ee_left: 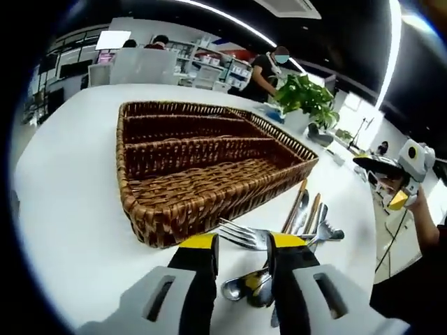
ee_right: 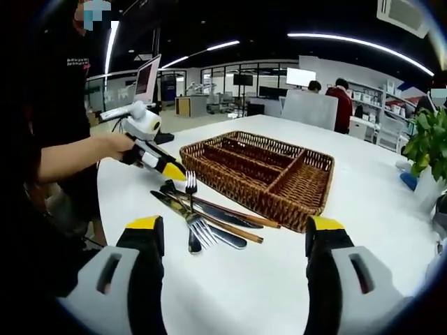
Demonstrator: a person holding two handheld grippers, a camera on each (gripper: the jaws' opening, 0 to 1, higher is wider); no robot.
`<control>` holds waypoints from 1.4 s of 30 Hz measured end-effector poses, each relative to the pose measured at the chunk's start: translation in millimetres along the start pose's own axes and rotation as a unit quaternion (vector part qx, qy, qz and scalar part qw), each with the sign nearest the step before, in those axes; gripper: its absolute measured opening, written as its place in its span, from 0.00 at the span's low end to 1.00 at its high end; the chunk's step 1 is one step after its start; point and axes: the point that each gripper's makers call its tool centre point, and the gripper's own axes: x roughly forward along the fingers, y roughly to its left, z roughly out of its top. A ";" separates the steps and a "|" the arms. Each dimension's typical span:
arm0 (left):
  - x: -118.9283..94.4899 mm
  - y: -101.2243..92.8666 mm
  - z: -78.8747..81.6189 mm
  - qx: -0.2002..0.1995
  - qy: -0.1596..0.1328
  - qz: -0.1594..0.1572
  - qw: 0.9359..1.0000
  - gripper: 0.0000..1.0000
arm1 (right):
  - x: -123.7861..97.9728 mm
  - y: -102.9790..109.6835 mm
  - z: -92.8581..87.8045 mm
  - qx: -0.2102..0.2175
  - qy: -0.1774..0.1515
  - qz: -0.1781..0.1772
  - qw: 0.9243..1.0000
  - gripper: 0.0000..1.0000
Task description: Arrange the knives, forks, and spoons in their matching storage slots by inserting each utensil handle-first until every utensil is classified and aligned in the correct compartment
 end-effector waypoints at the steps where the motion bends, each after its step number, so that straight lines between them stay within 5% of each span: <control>1: 1.5 -0.2 -0.7 -0.002 0.002 -0.003 1.000 0.27 | -0.2 0.3 -1.7 0.000 0.002 0.000 1.000 0.85; 13: 10.4 -0.6 2.5 -0.034 -0.007 -0.038 0.999 0.09 | -3.9 -2.2 -7.4 0.007 0.007 -0.005 1.000 0.84; 28: -5.0 -8.2 13.8 -0.069 -0.026 -0.083 0.994 0.04 | 0.1 -2.5 -7.3 0.006 0.010 -0.002 1.000 0.82; 42: -24.1 -22.5 58.9 -0.054 -0.090 -0.086 0.991 0.01 | -0.7 -1.9 -10.7 0.011 0.010 0.002 1.000 0.82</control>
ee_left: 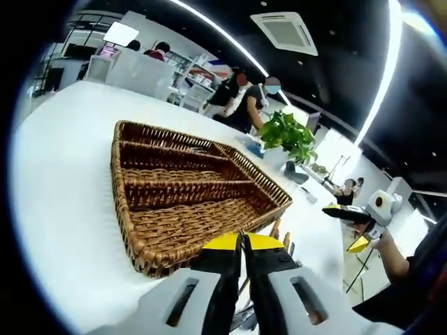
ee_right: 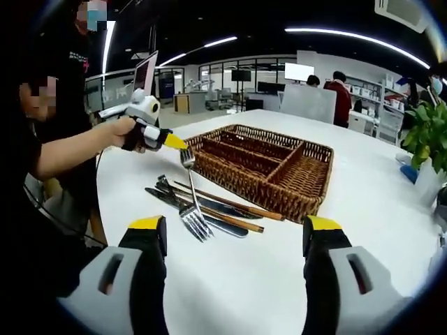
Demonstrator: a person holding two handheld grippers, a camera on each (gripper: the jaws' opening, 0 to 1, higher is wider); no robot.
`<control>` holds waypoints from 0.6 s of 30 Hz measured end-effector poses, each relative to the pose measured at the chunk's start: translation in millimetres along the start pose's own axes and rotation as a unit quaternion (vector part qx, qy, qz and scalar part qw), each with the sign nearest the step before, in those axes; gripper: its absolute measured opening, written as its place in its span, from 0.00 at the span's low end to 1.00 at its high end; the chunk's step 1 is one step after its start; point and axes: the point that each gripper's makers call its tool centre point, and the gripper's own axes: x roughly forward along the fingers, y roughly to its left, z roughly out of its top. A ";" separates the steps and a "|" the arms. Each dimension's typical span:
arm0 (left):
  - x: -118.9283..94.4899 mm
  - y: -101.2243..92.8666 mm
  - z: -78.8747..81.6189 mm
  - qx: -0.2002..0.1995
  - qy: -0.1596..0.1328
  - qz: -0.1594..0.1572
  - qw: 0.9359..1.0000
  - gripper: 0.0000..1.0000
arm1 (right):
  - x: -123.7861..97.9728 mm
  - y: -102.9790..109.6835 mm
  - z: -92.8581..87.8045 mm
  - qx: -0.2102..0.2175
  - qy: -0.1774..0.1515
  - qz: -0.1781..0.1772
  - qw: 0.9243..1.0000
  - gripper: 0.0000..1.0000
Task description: Arrange the knives, forks, and spoons in their matching storage slots by inserting each utensil handle-first until every utensil is classified and aligned in the correct compartment
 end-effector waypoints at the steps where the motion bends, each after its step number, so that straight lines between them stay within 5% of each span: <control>1: -0.4 -0.5 0.7 0.003 0.001 0.000 1.000 0.01 | -0.3 -0.4 0.4 -0.001 -0.001 -0.001 1.000 0.82; 18: -6.9 -4.1 16.2 0.006 -0.021 -0.008 1.000 0.00 | 0.4 0.2 3.8 -0.001 -0.006 -0.001 1.000 0.82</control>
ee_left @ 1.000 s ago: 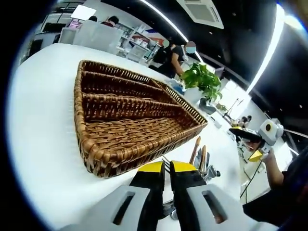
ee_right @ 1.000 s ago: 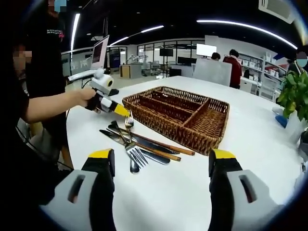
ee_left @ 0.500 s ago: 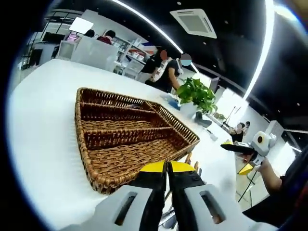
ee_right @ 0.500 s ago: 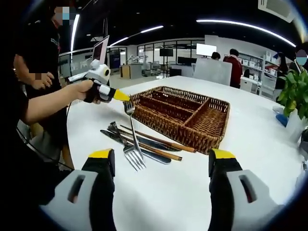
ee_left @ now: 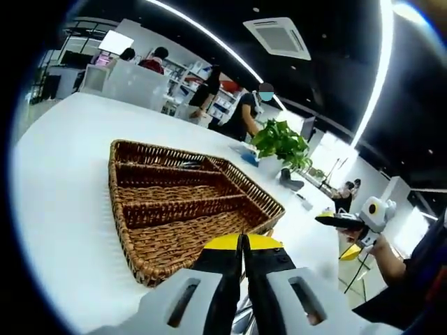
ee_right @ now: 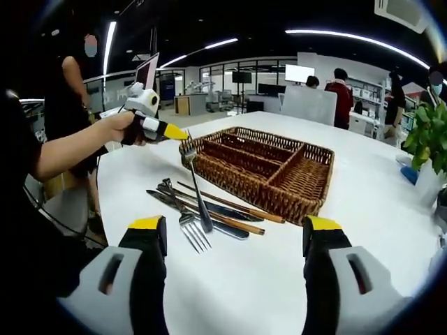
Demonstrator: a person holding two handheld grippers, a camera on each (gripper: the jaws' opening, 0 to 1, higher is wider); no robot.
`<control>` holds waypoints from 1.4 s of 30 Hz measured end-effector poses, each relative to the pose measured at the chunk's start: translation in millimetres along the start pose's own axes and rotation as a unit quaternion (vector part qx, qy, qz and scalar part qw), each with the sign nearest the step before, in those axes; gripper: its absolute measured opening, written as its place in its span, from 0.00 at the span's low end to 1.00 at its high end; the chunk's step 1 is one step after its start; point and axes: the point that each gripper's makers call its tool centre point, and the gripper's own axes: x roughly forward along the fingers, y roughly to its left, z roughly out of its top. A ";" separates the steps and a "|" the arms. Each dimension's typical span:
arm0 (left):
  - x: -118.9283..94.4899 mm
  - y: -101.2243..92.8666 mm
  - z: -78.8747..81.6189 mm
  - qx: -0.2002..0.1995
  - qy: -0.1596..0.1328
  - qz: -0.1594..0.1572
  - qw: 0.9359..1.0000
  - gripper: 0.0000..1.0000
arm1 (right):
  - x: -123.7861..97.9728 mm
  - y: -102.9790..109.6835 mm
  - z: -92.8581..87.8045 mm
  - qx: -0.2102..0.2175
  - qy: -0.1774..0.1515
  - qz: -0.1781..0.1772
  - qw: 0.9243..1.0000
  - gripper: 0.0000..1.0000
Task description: Arrange the knives, forks, and spoons in their matching storage slots by inserting each utensil handle-first until every utensil is classified and aligned in the correct compartment
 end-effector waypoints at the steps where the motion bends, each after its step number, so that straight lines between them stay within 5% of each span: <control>1: -0.3 0.1 0.8 0.000 -0.002 0.000 1.000 0.00 | -0.1 0.0 0.5 0.000 -0.001 0.000 1.000 0.82; 22: -0.8 -6.4 26.9 -0.052 -0.052 -0.032 0.997 0.00 | -3.1 -0.5 3.9 -0.001 -0.005 -0.003 1.000 0.82; 42: 11.9 22.7 70.1 -0.080 -0.107 0.005 0.991 0.00 | -5.3 -2.0 8.0 -0.005 -0.009 -0.006 1.000 0.82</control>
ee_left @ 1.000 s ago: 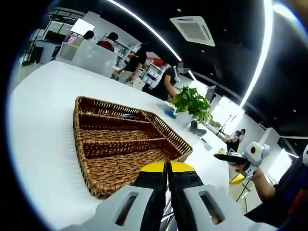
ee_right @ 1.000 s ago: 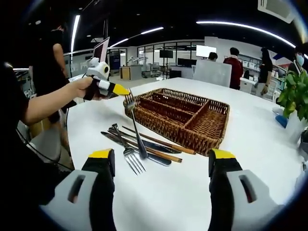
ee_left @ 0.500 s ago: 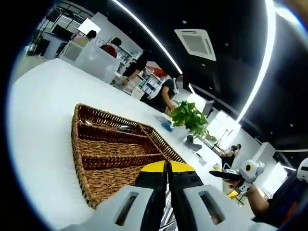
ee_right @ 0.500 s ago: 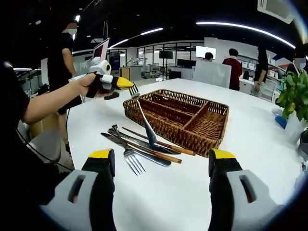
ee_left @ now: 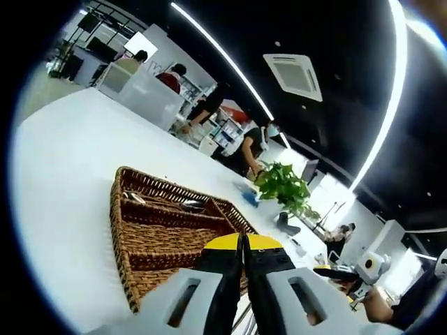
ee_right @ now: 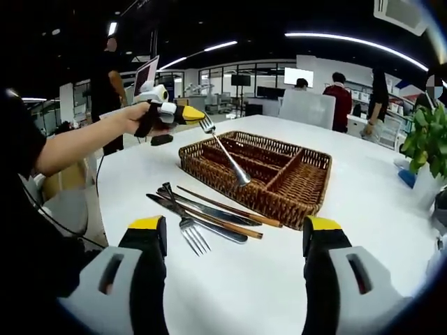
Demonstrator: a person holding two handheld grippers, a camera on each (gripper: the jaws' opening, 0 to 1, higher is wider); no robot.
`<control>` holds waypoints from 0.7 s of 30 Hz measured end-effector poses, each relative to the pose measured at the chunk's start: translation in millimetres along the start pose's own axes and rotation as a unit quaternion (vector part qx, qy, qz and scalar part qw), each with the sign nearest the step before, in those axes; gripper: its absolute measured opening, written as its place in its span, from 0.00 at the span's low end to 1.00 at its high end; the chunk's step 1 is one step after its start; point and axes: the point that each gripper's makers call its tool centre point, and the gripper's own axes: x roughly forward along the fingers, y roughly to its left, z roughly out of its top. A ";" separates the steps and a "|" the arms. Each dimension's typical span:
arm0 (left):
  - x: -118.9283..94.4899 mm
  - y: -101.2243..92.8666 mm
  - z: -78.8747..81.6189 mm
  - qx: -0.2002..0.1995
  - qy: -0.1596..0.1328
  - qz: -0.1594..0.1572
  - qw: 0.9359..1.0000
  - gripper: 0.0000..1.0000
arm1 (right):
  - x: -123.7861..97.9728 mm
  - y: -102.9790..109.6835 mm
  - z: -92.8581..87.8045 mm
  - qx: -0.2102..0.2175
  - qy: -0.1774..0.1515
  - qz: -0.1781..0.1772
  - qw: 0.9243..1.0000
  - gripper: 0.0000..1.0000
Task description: Arrange the knives, forks, and spoons in their matching storage slots by inserting each utensil handle-first until every utensil is classified and aligned in the correct compartment
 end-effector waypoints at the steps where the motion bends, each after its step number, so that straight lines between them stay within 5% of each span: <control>1: 0.7 2.9 2.9 -0.003 -0.007 0.005 1.000 0.00 | -0.2 0.0 0.3 0.000 -0.001 0.000 1.000 0.82; 21: 7.3 30.2 24.6 -0.037 -0.073 0.055 0.995 0.00 | 1.9 4.6 -3.7 -0.001 0.006 0.002 1.000 0.82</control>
